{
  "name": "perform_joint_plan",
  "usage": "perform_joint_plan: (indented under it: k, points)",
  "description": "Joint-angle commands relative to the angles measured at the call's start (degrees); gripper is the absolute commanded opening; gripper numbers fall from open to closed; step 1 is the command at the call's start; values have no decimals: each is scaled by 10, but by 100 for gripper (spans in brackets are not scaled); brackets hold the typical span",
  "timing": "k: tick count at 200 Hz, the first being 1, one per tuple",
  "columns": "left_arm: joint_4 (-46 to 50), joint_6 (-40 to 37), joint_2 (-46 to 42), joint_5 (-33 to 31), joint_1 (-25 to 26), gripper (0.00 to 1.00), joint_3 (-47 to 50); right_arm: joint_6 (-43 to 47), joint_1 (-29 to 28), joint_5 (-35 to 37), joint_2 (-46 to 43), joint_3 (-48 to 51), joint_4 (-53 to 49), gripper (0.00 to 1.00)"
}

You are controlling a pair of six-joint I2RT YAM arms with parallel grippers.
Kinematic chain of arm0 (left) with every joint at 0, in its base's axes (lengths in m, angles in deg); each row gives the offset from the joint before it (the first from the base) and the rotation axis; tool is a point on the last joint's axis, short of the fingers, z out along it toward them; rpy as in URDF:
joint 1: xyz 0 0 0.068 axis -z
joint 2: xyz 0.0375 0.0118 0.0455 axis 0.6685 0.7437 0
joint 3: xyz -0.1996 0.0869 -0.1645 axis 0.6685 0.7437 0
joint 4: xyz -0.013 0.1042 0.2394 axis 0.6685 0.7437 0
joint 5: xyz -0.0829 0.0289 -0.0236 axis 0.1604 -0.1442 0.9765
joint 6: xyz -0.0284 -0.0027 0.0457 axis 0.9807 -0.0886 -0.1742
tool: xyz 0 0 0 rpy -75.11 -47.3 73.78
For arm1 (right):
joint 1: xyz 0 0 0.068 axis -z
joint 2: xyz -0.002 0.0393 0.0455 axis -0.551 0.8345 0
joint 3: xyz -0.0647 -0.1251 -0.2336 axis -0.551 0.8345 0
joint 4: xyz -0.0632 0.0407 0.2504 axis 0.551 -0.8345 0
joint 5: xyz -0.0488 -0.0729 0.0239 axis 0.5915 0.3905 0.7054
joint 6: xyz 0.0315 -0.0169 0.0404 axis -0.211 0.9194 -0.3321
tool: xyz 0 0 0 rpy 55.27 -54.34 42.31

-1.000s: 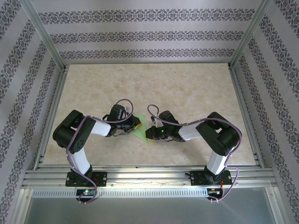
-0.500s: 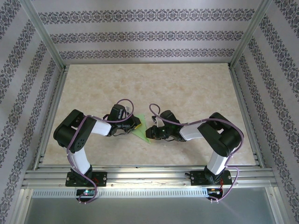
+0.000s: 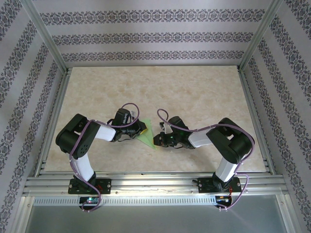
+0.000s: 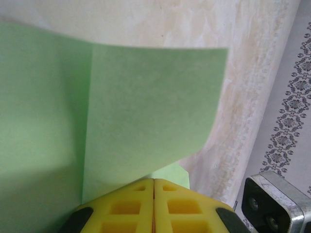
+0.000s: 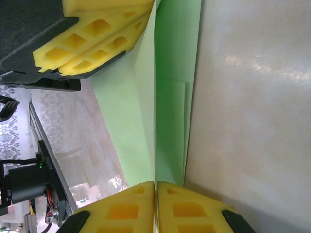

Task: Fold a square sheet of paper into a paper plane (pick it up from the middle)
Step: Fourth fold the wing at the center of the table.

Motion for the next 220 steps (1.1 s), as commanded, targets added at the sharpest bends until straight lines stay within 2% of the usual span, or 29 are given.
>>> perform_joint_plan:
  k: [1,43,66,150,181,220]
  points:
    - [19,-8,18,-1,8,7,4,-8,-10,-26,26,14,-33,10]
    - [19,-7,16,-4,7,7,7,-9,-11,-25,6,13,-50,11]
    - [20,-7,14,-4,8,7,8,-15,-10,-22,-10,10,-56,18]
    - [15,-7,13,-2,10,7,11,-30,12,-21,-2,-60,-83,26]
    - [13,-6,13,-2,10,6,12,-36,14,-26,8,-69,-78,25]
    - [13,-7,14,-1,11,6,10,-46,15,-33,9,-59,-64,14]
